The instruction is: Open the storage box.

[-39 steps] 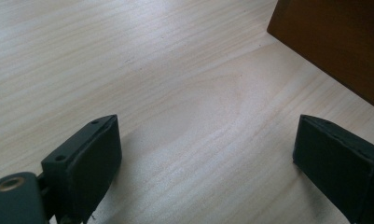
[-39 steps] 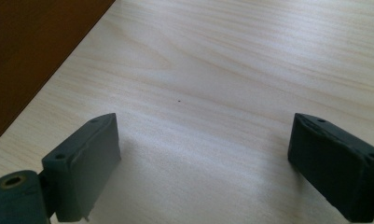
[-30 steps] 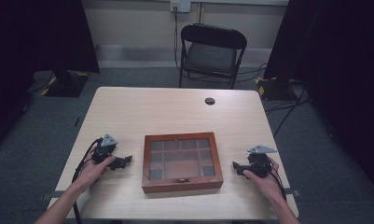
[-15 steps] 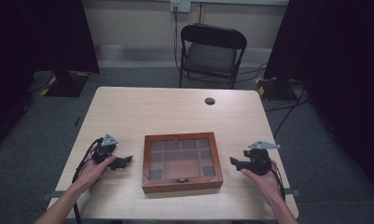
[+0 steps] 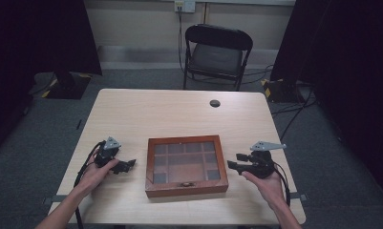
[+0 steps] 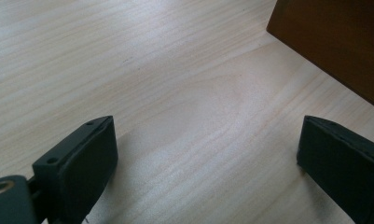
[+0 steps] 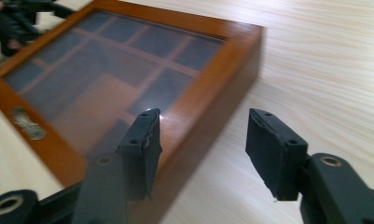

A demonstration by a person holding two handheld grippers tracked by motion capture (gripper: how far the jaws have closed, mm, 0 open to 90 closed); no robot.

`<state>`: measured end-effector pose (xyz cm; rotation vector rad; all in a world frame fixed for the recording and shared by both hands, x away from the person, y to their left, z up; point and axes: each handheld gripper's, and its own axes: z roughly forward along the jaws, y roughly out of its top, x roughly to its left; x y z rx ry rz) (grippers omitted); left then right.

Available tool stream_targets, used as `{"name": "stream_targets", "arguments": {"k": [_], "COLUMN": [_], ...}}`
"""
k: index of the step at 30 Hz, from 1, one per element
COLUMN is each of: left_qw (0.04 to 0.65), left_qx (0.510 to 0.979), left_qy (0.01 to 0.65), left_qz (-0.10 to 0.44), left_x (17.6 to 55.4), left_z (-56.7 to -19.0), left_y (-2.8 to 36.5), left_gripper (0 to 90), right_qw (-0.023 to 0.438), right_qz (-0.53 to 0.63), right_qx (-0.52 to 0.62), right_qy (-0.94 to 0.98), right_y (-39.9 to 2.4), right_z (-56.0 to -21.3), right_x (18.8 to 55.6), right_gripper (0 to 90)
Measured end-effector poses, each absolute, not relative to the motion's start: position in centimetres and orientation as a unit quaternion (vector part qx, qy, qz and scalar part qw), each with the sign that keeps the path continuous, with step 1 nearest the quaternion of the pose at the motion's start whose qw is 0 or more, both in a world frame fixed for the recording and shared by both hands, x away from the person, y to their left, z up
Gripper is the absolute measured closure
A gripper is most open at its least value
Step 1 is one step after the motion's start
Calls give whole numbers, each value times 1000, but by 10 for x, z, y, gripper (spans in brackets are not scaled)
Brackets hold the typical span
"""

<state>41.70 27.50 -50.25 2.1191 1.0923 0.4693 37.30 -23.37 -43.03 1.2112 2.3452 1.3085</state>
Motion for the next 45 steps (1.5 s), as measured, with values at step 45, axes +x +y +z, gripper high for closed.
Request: {"name": "stream_targets", "arguments": {"k": [45], "left_qw": [346], "left_qx": [821], "left_qy": [416], "left_qz": [183], "left_x": [418], "left_z": [-502], "left_y": [276], "left_gripper": [38], "right_qw": [-25], "right_qz": [418], "right_qx": [218], "right_qy": [882], "right_y": [-103], "right_z": [-437], "right_x": [351], "right_gripper": [784]}}
